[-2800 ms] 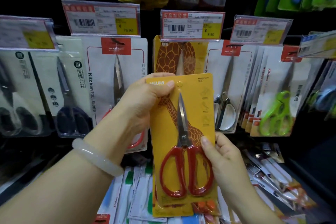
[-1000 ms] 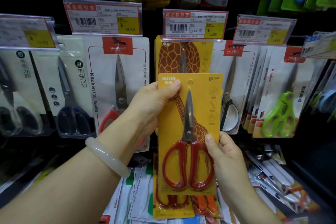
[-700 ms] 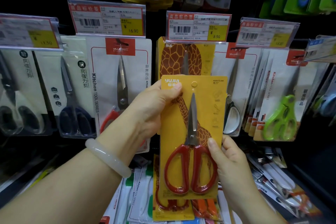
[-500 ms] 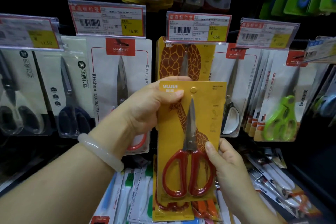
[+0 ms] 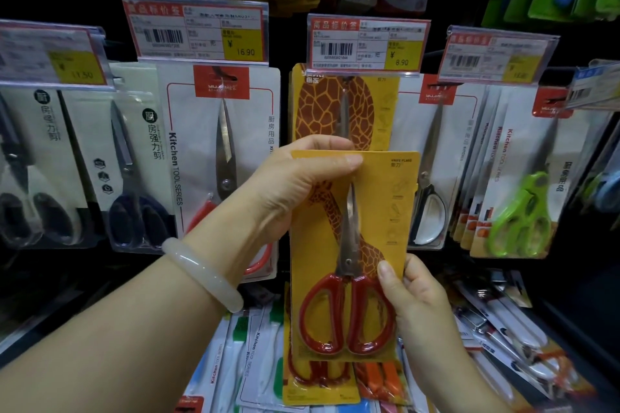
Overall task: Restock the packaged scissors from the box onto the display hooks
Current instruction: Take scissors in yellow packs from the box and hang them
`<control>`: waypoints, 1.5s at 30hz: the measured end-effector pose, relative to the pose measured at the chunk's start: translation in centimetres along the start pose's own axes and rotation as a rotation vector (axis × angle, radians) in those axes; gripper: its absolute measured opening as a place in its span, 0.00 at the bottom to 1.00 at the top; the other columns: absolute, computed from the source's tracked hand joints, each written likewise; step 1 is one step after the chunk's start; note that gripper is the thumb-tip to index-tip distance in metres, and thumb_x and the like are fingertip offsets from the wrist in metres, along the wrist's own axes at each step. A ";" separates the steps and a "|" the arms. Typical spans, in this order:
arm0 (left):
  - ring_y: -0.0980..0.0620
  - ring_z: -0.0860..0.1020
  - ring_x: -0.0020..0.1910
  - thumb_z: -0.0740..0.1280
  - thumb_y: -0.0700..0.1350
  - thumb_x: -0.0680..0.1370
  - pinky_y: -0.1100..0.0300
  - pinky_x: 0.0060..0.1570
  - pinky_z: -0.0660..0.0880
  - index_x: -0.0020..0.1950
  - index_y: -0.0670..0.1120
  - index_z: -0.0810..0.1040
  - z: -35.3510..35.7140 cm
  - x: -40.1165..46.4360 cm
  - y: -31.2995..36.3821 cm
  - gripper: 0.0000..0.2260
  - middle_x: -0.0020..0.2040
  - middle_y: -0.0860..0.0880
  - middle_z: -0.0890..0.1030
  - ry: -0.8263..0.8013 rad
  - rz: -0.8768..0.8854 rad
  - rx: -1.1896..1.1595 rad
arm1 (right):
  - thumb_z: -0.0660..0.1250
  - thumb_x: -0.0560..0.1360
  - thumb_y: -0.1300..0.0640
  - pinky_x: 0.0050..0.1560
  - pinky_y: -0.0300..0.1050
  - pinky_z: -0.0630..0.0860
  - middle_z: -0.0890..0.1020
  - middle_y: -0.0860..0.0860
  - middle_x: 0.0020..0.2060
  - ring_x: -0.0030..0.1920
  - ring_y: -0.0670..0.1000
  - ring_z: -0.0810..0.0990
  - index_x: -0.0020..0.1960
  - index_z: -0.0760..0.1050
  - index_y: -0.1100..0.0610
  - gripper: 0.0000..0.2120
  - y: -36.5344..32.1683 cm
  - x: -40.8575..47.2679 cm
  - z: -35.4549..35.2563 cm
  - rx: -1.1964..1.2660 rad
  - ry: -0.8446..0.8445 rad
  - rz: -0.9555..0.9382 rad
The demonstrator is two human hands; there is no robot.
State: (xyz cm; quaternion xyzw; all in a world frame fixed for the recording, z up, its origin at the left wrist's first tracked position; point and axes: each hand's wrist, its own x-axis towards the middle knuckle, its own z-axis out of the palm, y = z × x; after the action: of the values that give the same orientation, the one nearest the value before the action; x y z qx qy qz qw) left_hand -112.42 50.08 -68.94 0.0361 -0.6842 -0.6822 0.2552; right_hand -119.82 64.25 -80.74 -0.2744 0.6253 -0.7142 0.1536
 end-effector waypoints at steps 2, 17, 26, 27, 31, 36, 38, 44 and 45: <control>0.51 0.80 0.40 0.76 0.43 0.58 0.57 0.42 0.77 0.42 0.51 0.79 0.0 0.1 0.0 0.16 0.37 0.51 0.83 0.015 -0.008 0.027 | 0.60 0.78 0.57 0.57 0.64 0.74 0.84 0.56 0.45 0.51 0.61 0.81 0.45 0.80 0.46 0.11 0.1 0.0 0.0 -0.007 -0.002 -0.005; 0.53 0.78 0.33 0.69 0.31 0.68 0.61 0.33 0.77 0.45 0.50 0.75 0.1 0.4 -0.4 0.15 0.37 0.49 0.80 0.126 -0.046 -0.070 | 0.61 0.78 0.57 0.57 0.62 0.76 0.85 0.53 0.43 0.50 0.58 0.82 0.45 0.79 0.50 0.09 -0.1 -0.1 -0.1 0.011 0.019 0.003; 0.49 0.81 0.45 0.73 0.35 0.68 0.55 0.44 0.79 0.52 0.47 0.76 -0.2 0.3 -0.8 0.16 0.46 0.47 0.82 0.187 0.017 -0.001 | 0.61 0.78 0.57 0.57 0.61 0.76 0.85 0.53 0.45 0.51 0.58 0.82 0.45 0.80 0.49 0.10 -0.7 0.1 0.2 0.063 0.038 -0.026; 0.49 0.81 0.47 0.73 0.38 0.68 0.55 0.45 0.78 0.54 0.47 0.77 -0.3 0.2 -0.9 0.16 0.47 0.48 0.83 0.188 0.023 0.031 | 0.61 0.78 0.57 0.57 0.62 0.76 0.85 0.55 0.45 0.50 0.59 0.82 0.46 0.80 0.50 0.09 -1.0 0.3 0.2 0.065 0.045 -0.042; 0.51 0.83 0.46 0.70 0.47 0.72 0.57 0.44 0.76 0.53 0.48 0.80 -0.2 -0.3 -1.4 0.11 0.46 0.50 0.85 0.240 0.058 0.032 | 0.62 0.78 0.54 0.52 0.70 0.74 0.80 0.66 0.42 0.44 0.69 0.77 0.43 0.78 0.50 0.09 -2.5 1.1 0.7 0.040 0.069 -0.119; 0.55 0.83 0.40 0.67 0.50 0.75 0.61 0.36 0.78 0.46 0.48 0.78 0.3 0.2 -0.7 0.06 0.43 0.50 0.84 0.377 0.109 -0.046 | 0.61 0.79 0.54 0.52 0.68 0.76 0.81 0.63 0.47 0.50 0.67 0.79 0.43 0.78 0.49 0.09 -4.8 2.7 1.6 0.047 0.080 -0.190; 0.57 0.83 0.37 0.66 0.50 0.76 0.64 0.33 0.78 0.44 0.48 0.77 0.6 0.4 -0.3 0.07 0.42 0.50 0.84 0.424 0.127 -0.067 | 0.61 0.79 0.55 0.54 0.66 0.76 0.82 0.61 0.48 0.51 0.65 0.80 0.44 0.77 0.50 0.08 -5.8 3.4 1.8 0.078 0.078 -0.196; 0.45 0.82 0.42 0.66 0.50 0.76 0.47 0.47 0.80 0.40 0.45 0.76 1.0 0.6 -0.4 0.10 0.43 0.43 0.83 0.540 0.051 -0.165 | 0.60 0.79 0.56 0.53 0.67 0.76 0.82 0.64 0.50 0.53 0.67 0.79 0.46 0.76 0.54 0.07 -6.9 4.2 2.0 0.119 0.058 -0.088; 0.45 0.82 0.41 0.66 0.50 0.77 0.47 0.47 0.80 0.39 0.45 0.75 1.1 0.6 -0.4 0.10 0.41 0.44 0.82 0.566 0.052 -0.170 | 0.61 0.79 0.56 0.53 0.67 0.76 0.82 0.63 0.50 0.53 0.66 0.80 0.46 0.77 0.54 0.07 -6.9 4.1 2.1 0.118 0.052 -0.078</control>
State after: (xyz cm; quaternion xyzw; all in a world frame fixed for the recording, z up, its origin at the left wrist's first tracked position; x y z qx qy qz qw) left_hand -113.48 50.81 -69.11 0.1859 -0.5269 -0.6930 0.4556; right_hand -121.08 61.44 -73.03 -0.2702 0.5749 -0.7621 0.1252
